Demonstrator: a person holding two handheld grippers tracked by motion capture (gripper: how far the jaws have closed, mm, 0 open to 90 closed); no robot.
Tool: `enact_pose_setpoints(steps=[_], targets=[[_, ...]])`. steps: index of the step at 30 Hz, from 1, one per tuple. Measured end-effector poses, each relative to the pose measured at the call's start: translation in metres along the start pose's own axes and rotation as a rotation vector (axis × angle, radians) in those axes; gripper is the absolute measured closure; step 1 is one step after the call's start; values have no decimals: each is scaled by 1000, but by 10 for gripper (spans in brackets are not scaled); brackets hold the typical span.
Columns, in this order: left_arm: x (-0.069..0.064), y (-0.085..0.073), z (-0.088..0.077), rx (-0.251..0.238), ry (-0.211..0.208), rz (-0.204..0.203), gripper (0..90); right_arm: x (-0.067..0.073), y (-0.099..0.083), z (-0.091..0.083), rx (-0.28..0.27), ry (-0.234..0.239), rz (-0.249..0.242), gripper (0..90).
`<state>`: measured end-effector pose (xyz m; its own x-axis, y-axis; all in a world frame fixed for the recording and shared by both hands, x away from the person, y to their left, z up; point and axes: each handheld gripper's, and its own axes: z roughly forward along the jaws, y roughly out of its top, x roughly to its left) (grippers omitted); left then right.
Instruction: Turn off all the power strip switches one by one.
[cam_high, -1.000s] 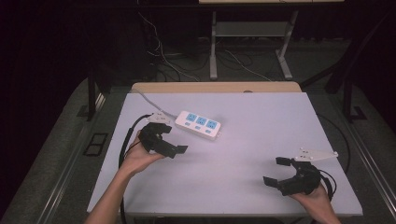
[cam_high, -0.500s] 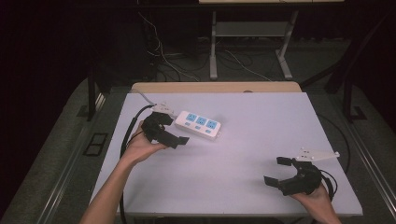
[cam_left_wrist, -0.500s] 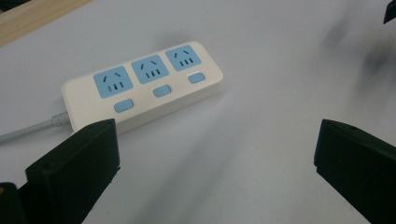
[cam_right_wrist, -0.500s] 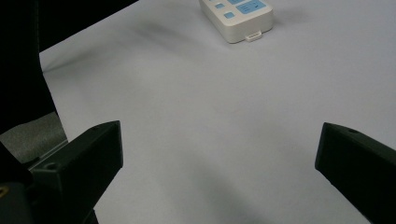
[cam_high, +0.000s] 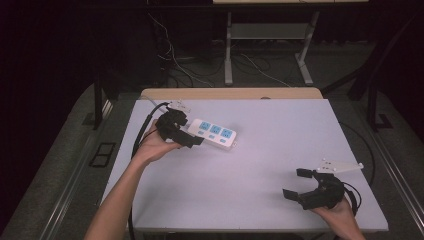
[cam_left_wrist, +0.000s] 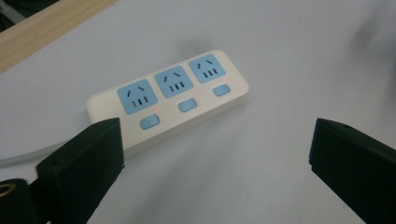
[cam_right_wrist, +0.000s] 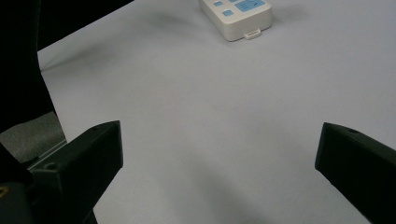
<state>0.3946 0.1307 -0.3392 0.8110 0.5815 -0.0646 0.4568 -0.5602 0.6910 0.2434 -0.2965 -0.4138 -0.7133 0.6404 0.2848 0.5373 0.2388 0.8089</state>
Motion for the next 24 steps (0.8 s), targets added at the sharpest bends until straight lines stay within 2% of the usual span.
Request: enact_pose_setpoints(steps=[5, 6, 8, 9, 13, 14, 15, 20, 24], targets=[[6, 4, 4, 15, 16, 5, 76, -1, 0, -1, -5, -3, 2, 8], [7, 5, 5, 14, 21, 3, 131, -1, 0, -1, -5, -3, 2, 8], [10, 5, 8, 11, 35, -3, 157, -1, 0, -1, -5, -3, 2, 8], [11, 5, 9, 8, 36, -3, 251, -1, 0, -1, -5, -3, 1, 8], [14, 6, 14, 4, 63, -9, 395, -1, -1, 0, -1, -11, 6, 8], [15, 6, 16, 0, 62, -14, 395, -1, -1, 0, -1, -11, 6, 8], [16, 6, 17, -2, 56, -19, 450, -2, -1, 0, 4, -13, 9, 8], [21, 5, 25, -3, 63, -26, 525, -2, -1, 0, 1, -13, 8, 8], [27, 4, 30, -16, 61, -46, 580, -2, -2, 0, 5, -12, 11, 8]])
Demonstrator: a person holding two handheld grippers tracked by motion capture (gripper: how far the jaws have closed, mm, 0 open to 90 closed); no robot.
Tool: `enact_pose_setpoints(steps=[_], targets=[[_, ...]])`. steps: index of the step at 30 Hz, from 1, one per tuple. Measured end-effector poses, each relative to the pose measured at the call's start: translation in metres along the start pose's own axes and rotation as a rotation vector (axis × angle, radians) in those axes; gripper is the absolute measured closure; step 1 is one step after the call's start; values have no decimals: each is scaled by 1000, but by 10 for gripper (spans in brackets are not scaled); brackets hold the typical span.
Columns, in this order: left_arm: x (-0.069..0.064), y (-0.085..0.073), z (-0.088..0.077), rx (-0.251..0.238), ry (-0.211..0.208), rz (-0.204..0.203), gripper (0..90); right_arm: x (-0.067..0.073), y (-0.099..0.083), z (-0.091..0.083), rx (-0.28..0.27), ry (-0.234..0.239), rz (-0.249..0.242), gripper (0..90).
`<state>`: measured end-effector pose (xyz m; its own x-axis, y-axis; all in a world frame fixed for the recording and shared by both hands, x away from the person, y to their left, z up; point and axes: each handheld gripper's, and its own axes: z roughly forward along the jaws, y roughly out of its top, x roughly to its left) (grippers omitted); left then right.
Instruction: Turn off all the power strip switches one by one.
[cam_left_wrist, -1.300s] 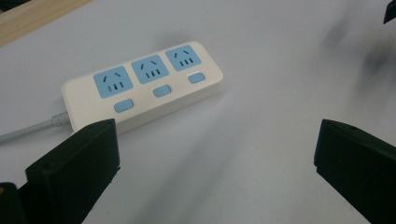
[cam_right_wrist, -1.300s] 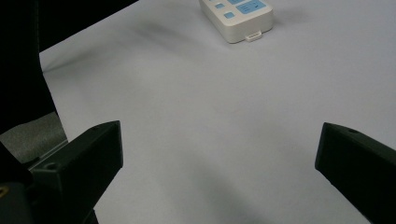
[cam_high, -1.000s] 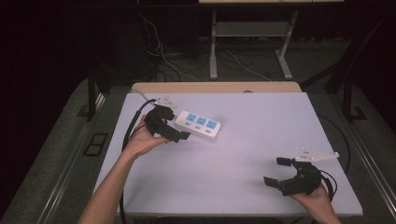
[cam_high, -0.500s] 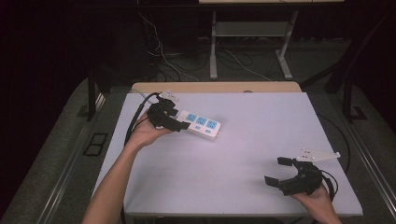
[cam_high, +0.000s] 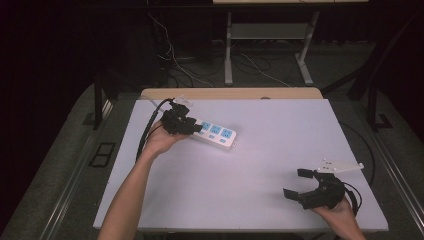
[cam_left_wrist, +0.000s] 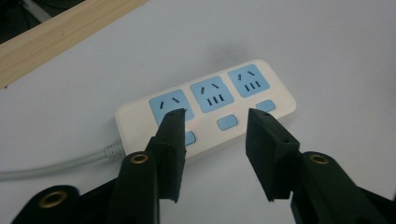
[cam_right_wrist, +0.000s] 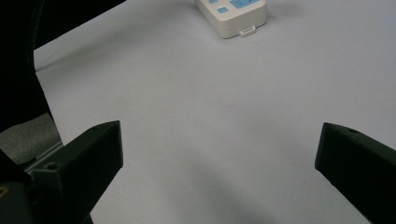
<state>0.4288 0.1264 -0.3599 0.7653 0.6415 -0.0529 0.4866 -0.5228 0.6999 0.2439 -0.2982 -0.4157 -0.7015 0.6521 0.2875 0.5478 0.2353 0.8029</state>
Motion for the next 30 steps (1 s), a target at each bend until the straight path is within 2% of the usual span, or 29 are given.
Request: enact_pose_setpoints(steps=[2, 9, 19, 25, 30], targets=[[3, -1, 3, -9, -2, -15, 635, 0, 0, 0, -4, 1, -2, 8], [12, -3, 12, -25, -2, -64, 708, -1, 0, -1, -7, 3, -1, 8], [15, -6, 27, -23, -22, -113, 886, -1, 0, -1, -8, 4, -4, 8], [17, -8, 37, -12, -33, -124, 890, -1, 0, -1, -9, 4, -4, 8], [21, -11, 43, -20, -37, -156, 890, -1, 0, -1, -9, 5, -4, 8]])
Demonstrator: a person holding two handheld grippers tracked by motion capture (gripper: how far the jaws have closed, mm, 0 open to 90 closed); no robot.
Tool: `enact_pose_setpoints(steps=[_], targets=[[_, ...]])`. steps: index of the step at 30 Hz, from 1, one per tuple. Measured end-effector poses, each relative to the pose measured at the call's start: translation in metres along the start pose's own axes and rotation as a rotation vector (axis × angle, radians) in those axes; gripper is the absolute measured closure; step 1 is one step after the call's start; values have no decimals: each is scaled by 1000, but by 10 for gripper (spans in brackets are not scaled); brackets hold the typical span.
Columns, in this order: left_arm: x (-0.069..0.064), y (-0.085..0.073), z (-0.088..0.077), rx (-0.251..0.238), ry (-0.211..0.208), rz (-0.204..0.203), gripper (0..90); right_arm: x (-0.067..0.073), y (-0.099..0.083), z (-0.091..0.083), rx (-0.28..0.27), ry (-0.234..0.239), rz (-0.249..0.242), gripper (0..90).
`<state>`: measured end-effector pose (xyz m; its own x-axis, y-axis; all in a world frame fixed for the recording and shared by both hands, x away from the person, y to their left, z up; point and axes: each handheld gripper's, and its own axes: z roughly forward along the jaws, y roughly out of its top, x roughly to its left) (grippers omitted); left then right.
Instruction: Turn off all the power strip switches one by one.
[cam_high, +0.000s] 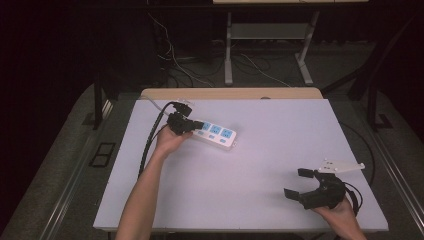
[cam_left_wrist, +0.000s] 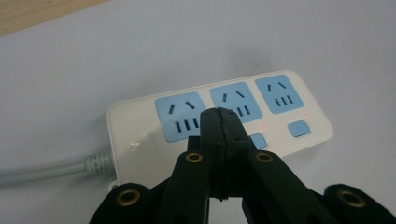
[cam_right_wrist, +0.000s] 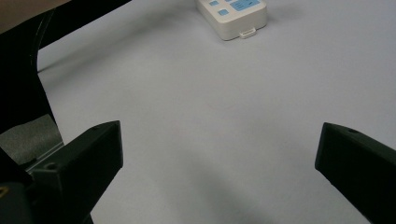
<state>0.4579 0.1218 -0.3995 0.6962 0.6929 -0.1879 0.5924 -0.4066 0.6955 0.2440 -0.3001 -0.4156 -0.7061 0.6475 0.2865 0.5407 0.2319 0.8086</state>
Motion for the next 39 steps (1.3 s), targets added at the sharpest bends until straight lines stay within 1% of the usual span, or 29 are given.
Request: enact_pose_setpoints(steps=[5, 7, 9, 12, 13, 16, 18, 19, 21, 22, 25, 26, 28, 29, 31, 33, 35, 36, 39], targets=[[6, -4, 5, 7, 1, -29, 890, 0, 0, 0, 0, 0, 0, 8], [7, -6, 7, 13, -1, -31, 890, -1, 0, 0, 0, 0, -1, 8], [8, -8, 9, 7, -5, -43, 890, 0, 0, 0, 0, -2, 0, 8], [10, -13, 12, 21, -3, -52, 890, 0, 0, 0, -1, -2, -2, 8], [10, -14, 13, 29, -6, -45, 890, 0, 0, 0, -1, -2, -1, 8], [10, -15, 13, 12, -13, -57, 890, 0, 0, 0, 0, -3, -3, 8], [11, -16, 13, 12, -19, -64, 890, -1, 0, 1, 1, -2, -3, 8], [11, -16, 13, 10, -20, -65, 890, -1, 0, 1, 1, -2, -3, 8], [10, -16, 13, 7, -7, -54, 890, 0, 0, 1, 1, -2, -4, 8], [9, -15, 14, 12, 2, -41, 891, 0, 0, 1, 0, -2, -6, 8], [7, -15, 14, 15, 12, -31, 891, 0, 0, 1, 1, -2, -6, 8], [7, -15, 14, 16, 11, -34, 891, 0, 0, 1, 2, -2, -5, 8], [9, -15, 14, 14, -1, -55, 891, 1, 0, 1, 0, -2, -8, 8], [11, -16, 14, 12, -7, -56, 893, 1, 0, 0, 0, -3, -10, 8], [12, -17, 14, 4, -18, -73, 894, 1, 0, 0, -1, -4, -10, 8], [11, -16, 14, 6, -10, -72, 897, 0, 0, -1, -4, -6, -7, 8], [10, -16, 14, 12, -4, -62, 898, 0, 0, -1, -4, -6, -7, 8], [10, -17, 15, 14, -6, -75, 899, 0, 0, -1, -6, -5, -7, 8], [14, -20, 15, -13, -32, -111, 898, -1, 0, -2, -7, -6, -7, 8]])
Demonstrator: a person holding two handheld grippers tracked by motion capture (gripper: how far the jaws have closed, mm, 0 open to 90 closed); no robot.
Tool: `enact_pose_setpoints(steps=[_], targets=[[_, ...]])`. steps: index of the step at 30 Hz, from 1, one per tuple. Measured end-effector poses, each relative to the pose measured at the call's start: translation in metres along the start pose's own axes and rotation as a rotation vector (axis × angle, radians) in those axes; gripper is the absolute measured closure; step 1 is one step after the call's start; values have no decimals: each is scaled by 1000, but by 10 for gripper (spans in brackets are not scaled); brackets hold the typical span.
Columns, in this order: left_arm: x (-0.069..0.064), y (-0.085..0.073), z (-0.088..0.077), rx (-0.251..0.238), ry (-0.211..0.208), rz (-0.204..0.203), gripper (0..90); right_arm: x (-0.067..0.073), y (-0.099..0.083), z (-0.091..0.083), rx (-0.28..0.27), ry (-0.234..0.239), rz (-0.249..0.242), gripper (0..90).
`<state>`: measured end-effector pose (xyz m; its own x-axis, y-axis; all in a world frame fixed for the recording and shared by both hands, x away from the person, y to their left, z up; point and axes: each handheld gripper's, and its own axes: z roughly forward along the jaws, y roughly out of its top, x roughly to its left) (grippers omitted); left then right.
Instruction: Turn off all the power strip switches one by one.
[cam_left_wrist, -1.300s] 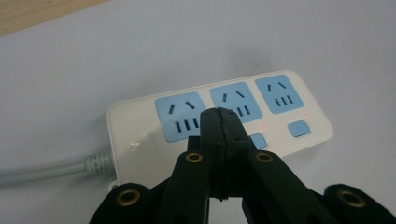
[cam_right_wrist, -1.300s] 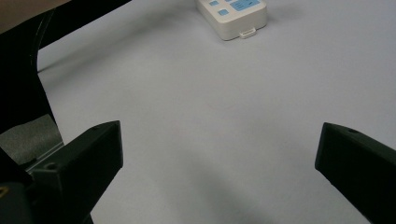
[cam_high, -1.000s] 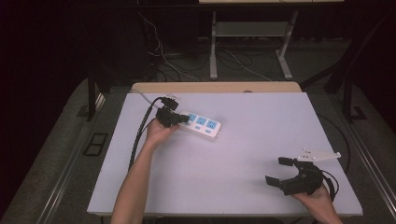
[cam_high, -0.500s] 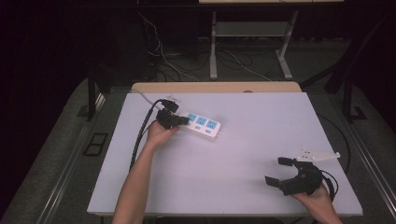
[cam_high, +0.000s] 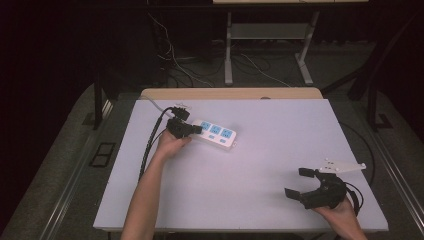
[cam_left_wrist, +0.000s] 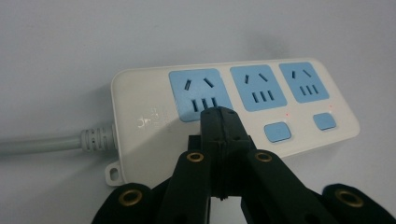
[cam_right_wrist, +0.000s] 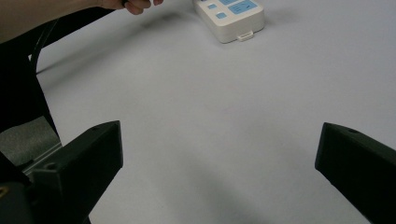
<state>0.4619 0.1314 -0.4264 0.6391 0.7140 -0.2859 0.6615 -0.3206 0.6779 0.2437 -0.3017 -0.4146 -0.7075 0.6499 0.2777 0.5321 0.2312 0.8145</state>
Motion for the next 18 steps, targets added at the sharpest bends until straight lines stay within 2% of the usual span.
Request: enact_pose_setpoints(steps=[2, 7, 18], targets=[[1, -3, 0, -21, -5, -21, 898, 0, 0, -1, -3, -4, 0, 8], [-6, -2, 0, -12, 39, 16, 897, -1, 0, -1, -3, -6, 5, 7], [-11, 2, 0, 13, 73, 55, 895, -2, 0, -2, -8, -10, 7, 7]])
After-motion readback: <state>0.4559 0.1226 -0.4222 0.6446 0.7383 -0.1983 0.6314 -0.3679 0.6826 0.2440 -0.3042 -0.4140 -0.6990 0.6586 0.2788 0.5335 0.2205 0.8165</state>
